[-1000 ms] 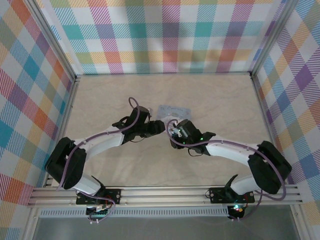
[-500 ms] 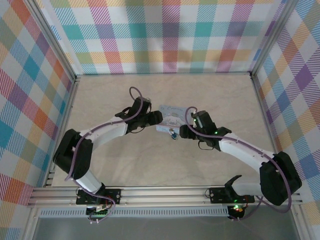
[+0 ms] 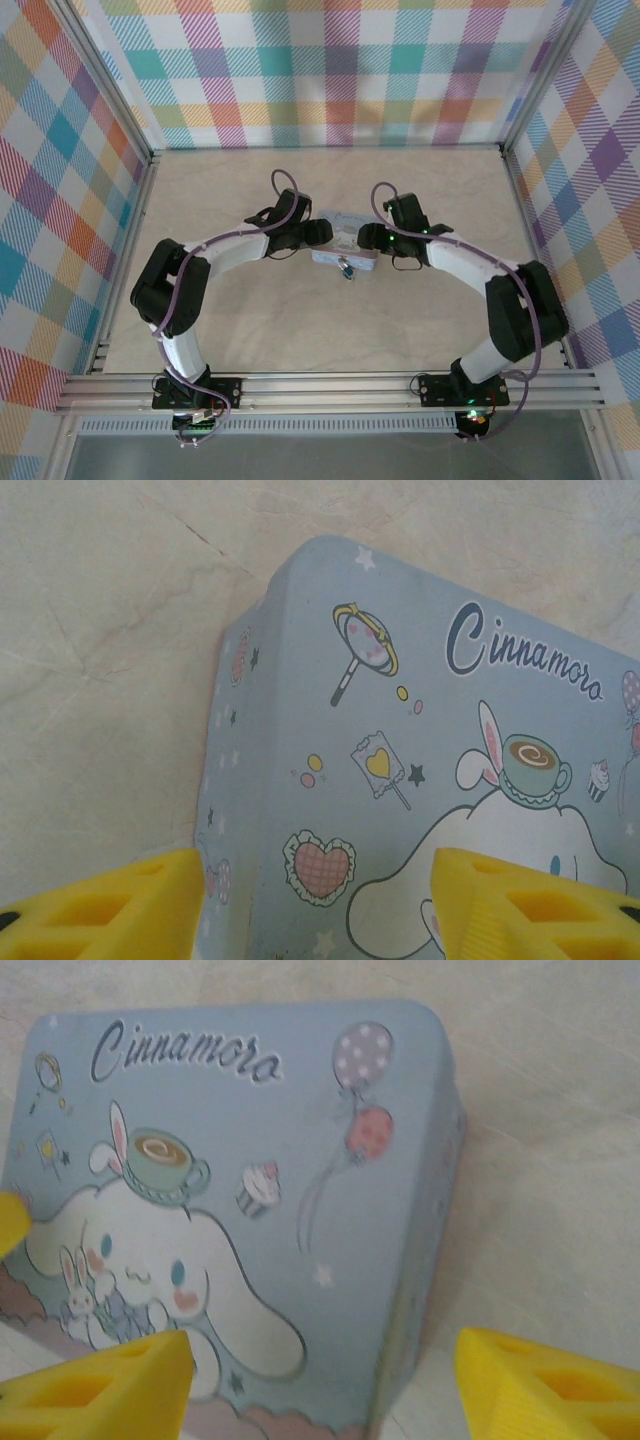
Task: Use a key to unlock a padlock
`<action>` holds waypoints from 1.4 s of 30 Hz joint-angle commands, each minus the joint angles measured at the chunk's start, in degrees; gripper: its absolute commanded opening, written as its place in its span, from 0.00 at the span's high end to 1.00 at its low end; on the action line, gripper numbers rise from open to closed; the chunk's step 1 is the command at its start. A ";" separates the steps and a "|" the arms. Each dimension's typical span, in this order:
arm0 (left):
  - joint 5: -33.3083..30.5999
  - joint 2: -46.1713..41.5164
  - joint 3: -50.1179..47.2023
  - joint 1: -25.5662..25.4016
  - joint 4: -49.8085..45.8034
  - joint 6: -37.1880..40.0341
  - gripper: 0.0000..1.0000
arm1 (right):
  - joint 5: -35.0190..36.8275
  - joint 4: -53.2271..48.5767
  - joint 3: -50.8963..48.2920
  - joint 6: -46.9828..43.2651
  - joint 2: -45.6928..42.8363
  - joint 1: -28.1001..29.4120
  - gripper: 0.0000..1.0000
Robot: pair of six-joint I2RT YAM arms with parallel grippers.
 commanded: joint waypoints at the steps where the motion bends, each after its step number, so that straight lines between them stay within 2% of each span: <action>1: 1.33 -3.51 -2.36 0.54 0.84 -0.45 0.38 | -4.09 0.98 4.66 -0.35 3.63 -0.18 0.33; 6: 0.12 -4.89 -4.11 0.54 0.93 -0.56 0.38 | -4.96 -0.50 8.83 -0.84 7.59 -0.14 0.36; 10: -0.44 -5.07 -4.47 0.54 0.63 -0.41 0.38 | -1.87 -2.34 8.48 -2.60 6.85 -0.16 0.35; 18: -1.93 -5.95 -4.88 0.64 -0.24 -0.20 0.38 | 6.04 -5.44 -0.58 -6.24 -4.74 0.62 0.38; 24: -1.97 -6.30 -5.50 0.63 -0.31 -0.17 0.38 | 8.64 -5.56 -7.86 -7.30 -12.12 6.93 0.50; 26: -1.93 -6.23 -5.44 0.63 -0.37 -0.15 0.38 | 9.18 -4.04 -9.75 -7.39 -12.65 9.68 0.51; 34: -1.43 -5.37 -4.26 0.63 -0.86 -0.46 0.38 | 9.70 3.02 -11.32 -7.32 -6.26 15.37 0.54; 42: -1.14 -5.01 -3.92 0.63 -1.08 -0.41 0.38 | 11.49 7.09 -9.06 -7.78 1.93 16.70 0.56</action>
